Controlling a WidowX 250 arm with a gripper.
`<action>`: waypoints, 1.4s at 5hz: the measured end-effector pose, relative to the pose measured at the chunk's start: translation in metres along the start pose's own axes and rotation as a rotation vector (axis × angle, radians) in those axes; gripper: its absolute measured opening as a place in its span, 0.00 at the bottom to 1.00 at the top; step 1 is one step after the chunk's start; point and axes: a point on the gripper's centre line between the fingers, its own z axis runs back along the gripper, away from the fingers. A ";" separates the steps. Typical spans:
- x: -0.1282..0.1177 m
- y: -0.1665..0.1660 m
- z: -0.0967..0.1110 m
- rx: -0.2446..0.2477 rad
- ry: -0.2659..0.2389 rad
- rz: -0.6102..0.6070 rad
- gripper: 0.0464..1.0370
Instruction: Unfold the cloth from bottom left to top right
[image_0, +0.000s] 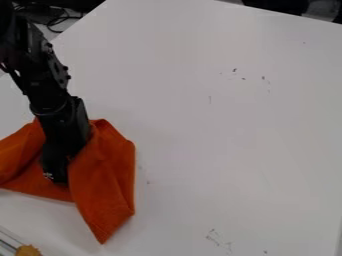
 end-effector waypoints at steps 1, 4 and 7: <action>0.011 0.012 -0.005 0.004 0.005 0.049 0.96; 0.048 0.044 -0.011 0.017 -0.030 0.408 0.96; 0.097 0.078 -0.013 0.026 -0.114 0.833 0.96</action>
